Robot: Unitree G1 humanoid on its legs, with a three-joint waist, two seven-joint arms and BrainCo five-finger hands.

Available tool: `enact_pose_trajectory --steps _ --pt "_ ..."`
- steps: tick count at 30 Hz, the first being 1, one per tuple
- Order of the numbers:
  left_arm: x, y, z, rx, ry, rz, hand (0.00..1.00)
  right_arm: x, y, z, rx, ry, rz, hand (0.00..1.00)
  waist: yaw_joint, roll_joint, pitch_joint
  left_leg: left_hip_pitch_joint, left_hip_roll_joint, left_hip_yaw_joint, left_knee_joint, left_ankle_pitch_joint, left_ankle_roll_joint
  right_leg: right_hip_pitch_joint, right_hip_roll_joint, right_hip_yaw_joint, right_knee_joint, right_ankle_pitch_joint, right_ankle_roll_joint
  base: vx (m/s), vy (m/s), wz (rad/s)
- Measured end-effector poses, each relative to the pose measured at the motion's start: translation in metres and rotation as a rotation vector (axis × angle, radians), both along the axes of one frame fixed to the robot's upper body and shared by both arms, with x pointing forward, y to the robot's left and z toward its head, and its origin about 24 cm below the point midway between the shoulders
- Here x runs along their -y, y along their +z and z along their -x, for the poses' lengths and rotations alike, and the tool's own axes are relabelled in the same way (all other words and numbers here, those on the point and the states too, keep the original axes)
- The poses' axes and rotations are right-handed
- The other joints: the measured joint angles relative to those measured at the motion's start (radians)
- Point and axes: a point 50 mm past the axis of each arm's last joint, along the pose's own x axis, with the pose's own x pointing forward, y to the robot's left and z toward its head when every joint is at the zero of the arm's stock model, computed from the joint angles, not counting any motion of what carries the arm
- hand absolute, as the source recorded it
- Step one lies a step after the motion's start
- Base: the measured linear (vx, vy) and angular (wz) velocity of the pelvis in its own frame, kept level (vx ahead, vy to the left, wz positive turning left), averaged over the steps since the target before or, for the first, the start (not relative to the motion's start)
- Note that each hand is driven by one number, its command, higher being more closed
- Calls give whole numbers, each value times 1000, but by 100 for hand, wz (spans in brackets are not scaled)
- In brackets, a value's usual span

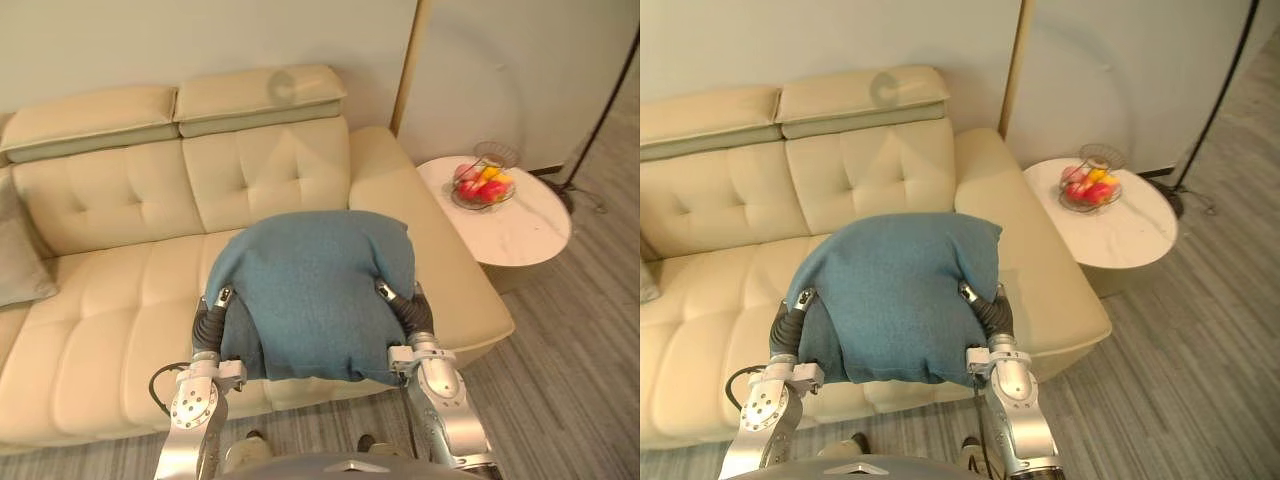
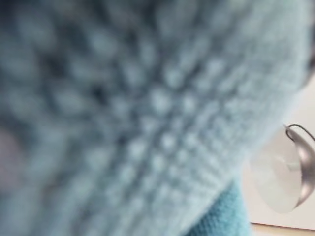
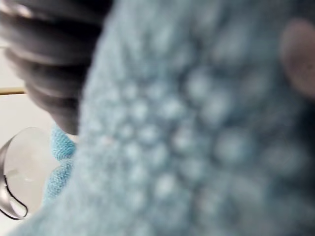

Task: Pick up cushions and gather them together orderly.

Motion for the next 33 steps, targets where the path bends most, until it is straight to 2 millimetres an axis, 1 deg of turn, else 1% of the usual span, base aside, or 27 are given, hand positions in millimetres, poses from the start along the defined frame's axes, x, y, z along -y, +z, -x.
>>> enact_pose_trajectory --steps 1,2,5,6,9,14,17,20,21,23,24,25,26,28,29,31,32,33 --pt "0 -4 1 -21 -17 -11 100 2 -2 0 -10 -5 5 100 -9 -27 -1 27 -29 5 -40 9 12 19 -23 0 -32 9 14 110 165 8" --pt "0 -7 2 -32 -24 -12 100 2 -7 1 -29 -3 9 100 -12 -40 -9 43 -48 9 -61 12 17 34 -40 1 -57 16 24 99 151 5" --pt "0 -7 1 -33 -29 -14 100 2 -16 2 -70 -9 5 100 -11 -39 -10 65 -80 13 -87 18 25 60 -64 3 -86 23 36 48 96 5" --pt "-1 -7 1 -33 -29 -16 100 1 -19 3 -79 -10 -1 100 -8 -35 -12 66 -84 13 -99 21 30 60 -65 2 -95 27 40 5 27 4" --pt "-2 -8 2 -36 -36 -26 100 1 -25 3 -107 -4 -1 100 -6 -34 -12 74 -86 6 -122 33 32 62 -61 1 -109 30 39 -12 -12 1" --pt "-3 -8 2 -35 -39 -29 100 1 -25 3 -107 -1 -1 100 -13 -34 -14 79 -91 6 -155 51 35 62 -59 1 -135 51 41 -22 -14 -3" --pt "-3 -7 0 -30 -35 -31 100 1 -25 2 -105 -1 -1 100 -9 -35 -15 78 -96 3 -177 66 37 60 -60 1 -148 60 40 -24 -4 4" --pt "-6 -2 -6 -5 -22 -41 100 -2 -27 -7 -109 12 -7 100 0 -37 -14 65 -98 0 -193 80 38 45 -59 -1 -156 70 41 -58 -6 3" --pt "-7 4 -13 24 -6 -48 100 -5 -24 -16 -97 17 -15 100 4 -39 -12 40 -98 -5 -193 89 38 22 -59 -4 -156 81 41 -97 -6 4" --pt "-13 16 -27 79 27 -62 100 -12 -13 -33 -49 29 -34 100 13 -46 6 -10 -97 -8 -188 104 42 -21 -58 -6 -154 98 38 -113 -5 7" --pt "-15 25 -38 120 40 -72 100 -15 -2 -46 -6 33 -40 100 18 -49 38 -37 -96 -16 -175 109 46 -38 -58 -10 -148 108 37 -195 12 22" --pt "-18 38 -55 175 70 -82 100 -21 15 -63 55 30 -56 100 19 -51 66 -95 -95 -34 -153 120 50 -82 -59 -27 -139 119 33 -218 30 25" --pt "-21 50 -66 221 89 -93 100 -26 29 -76 101 32 -69 100 29 -52 92 -132 -94 -39 -149 130 51 -119 -59 -30 -130 127 32 -224 36 23" --pt "-27 71 -82 297 132 -108 100 -35 54 -96 178 36 -98 100 43 -50 150 -177 -95 -50 -149 150 56 -171 -62 -34 -99 130 30 -165 34 14" --pt "-28 82 -89 335 147 -113 100 -38 66 -102 216 33 -110 100 53 -49 168 -204 -95 -55 -149 158 53 -203 -63 -40 -80 129 29 -169 32 20" --pt "-33 110 -103 427 193 -118 100 -48 98 -115 309 6 -174 100 73 -46 200 -278 -96 -66 -154 181 49 -296 -70 -54 -26 115 27 -109 17 19" --pt "-34 115 -106 444 200 -120 100 -50 104 -118 326 2 -181 100 79 -45 210 -283 -97 -68 -156 185 50 -309 -73 -54 -11 112 29 -79 7 17" --pt "-35 132 -115 495 214 -119 100 -51 124 -124 382 -16 -211 100 91 -40 232 -305 -101 -76 -161 195 47 -344 -80 -57 24 93 26 -52 1 14"
